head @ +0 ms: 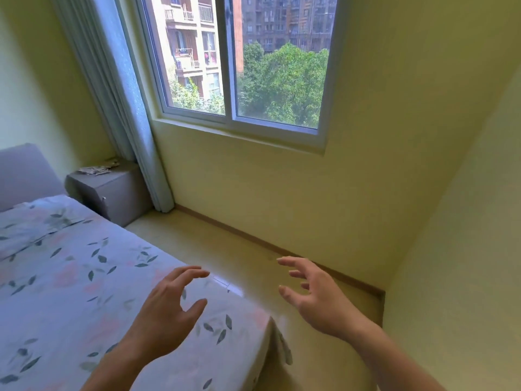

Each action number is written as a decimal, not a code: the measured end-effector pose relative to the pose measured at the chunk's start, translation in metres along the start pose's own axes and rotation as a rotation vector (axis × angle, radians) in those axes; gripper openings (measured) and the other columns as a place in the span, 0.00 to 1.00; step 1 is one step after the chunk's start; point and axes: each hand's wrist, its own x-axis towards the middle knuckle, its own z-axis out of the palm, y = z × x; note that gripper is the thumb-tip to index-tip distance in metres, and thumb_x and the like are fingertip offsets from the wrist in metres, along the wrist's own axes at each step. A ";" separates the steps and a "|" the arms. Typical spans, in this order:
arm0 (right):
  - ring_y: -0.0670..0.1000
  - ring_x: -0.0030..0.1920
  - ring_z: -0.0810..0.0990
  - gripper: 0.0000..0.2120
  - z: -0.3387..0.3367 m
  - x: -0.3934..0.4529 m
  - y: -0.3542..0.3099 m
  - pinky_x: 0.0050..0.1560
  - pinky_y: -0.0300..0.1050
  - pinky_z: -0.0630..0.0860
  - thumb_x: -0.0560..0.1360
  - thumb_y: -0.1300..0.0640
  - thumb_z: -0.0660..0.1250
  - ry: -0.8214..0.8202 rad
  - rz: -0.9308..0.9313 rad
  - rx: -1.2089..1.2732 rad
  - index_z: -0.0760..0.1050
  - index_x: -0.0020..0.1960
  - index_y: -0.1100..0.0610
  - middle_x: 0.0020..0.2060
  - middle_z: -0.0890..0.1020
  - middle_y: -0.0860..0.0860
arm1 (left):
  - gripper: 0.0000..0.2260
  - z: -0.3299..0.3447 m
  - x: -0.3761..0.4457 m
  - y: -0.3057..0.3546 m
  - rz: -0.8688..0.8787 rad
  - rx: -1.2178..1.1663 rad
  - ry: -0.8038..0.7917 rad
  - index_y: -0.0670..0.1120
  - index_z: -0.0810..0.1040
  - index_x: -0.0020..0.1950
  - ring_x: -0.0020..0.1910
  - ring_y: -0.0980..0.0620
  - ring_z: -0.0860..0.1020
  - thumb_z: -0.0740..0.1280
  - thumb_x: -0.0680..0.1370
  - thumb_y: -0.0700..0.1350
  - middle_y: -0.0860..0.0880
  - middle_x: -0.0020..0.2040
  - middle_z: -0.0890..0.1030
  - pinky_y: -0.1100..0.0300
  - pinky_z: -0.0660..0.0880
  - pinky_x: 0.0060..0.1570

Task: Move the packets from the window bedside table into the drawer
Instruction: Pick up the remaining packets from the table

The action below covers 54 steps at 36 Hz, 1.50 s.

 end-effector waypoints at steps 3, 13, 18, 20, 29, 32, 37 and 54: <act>0.35 0.67 0.70 0.26 -0.022 0.056 0.018 0.71 0.44 0.71 0.78 0.48 0.70 -0.020 -0.022 -0.012 0.67 0.73 0.39 0.69 0.70 0.32 | 0.19 0.019 0.054 0.003 -0.006 0.001 0.030 0.66 0.73 0.63 0.63 0.62 0.72 0.73 0.76 0.50 0.72 0.63 0.70 0.58 0.71 0.66; 0.32 0.64 0.72 0.23 -0.120 0.219 0.090 0.68 0.40 0.72 0.77 0.50 0.71 0.054 -0.009 -0.019 0.71 0.70 0.40 0.65 0.72 0.31 | 0.19 0.077 0.262 0.042 0.050 -0.037 -0.017 0.63 0.74 0.64 0.64 0.63 0.72 0.72 0.76 0.48 0.68 0.65 0.71 0.65 0.66 0.61; 0.34 0.63 0.74 0.22 -0.170 0.291 0.122 0.64 0.39 0.74 0.77 0.50 0.71 0.080 0.015 0.027 0.71 0.68 0.38 0.64 0.74 0.33 | 0.19 0.101 0.360 0.084 0.083 -0.068 -0.017 0.59 0.75 0.66 0.66 0.63 0.70 0.71 0.76 0.49 0.65 0.66 0.71 0.62 0.68 0.68; 0.34 0.62 0.74 0.22 -0.184 0.327 0.132 0.61 0.35 0.73 0.78 0.51 0.71 0.063 0.009 0.032 0.71 0.69 0.39 0.64 0.75 0.34 | 0.19 0.111 0.397 0.093 0.107 -0.063 -0.019 0.59 0.75 0.67 0.67 0.64 0.70 0.71 0.76 0.50 0.66 0.66 0.71 0.60 0.68 0.69; 0.35 0.63 0.73 0.22 -0.220 0.510 0.170 0.62 0.35 0.72 0.78 0.52 0.71 -0.153 -0.118 0.015 0.69 0.68 0.37 0.66 0.73 0.34 | 0.18 0.128 0.526 0.080 -0.097 -0.015 0.118 0.60 0.75 0.64 0.65 0.63 0.71 0.70 0.75 0.51 0.66 0.65 0.71 0.62 0.69 0.68; 0.33 0.62 0.73 0.22 -0.221 0.552 0.164 0.61 0.32 0.71 0.78 0.52 0.71 -0.198 -0.167 0.004 0.69 0.67 0.37 0.64 0.73 0.33 | 0.17 0.120 0.538 0.071 -0.179 0.022 0.136 0.61 0.75 0.64 0.65 0.64 0.71 0.71 0.76 0.50 0.67 0.65 0.71 0.68 0.65 0.65; 0.33 0.62 0.73 0.21 -0.201 0.642 0.136 0.61 0.30 0.70 0.78 0.52 0.71 -0.384 -0.284 -0.025 0.70 0.66 0.35 0.63 0.73 0.33 | 0.18 0.097 0.555 0.044 -0.362 0.043 0.256 0.59 0.75 0.64 0.66 0.65 0.70 0.71 0.76 0.49 0.66 0.66 0.71 0.70 0.62 0.66; 0.32 0.62 0.73 0.22 -0.028 0.915 0.007 0.62 0.34 0.72 0.77 0.49 0.71 -0.658 -0.564 -0.025 0.71 0.68 0.37 0.64 0.73 0.32 | 0.18 -0.016 0.644 -0.140 -0.709 0.033 0.500 0.65 0.73 0.61 0.65 0.66 0.69 0.72 0.77 0.48 0.72 0.64 0.68 0.70 0.64 0.60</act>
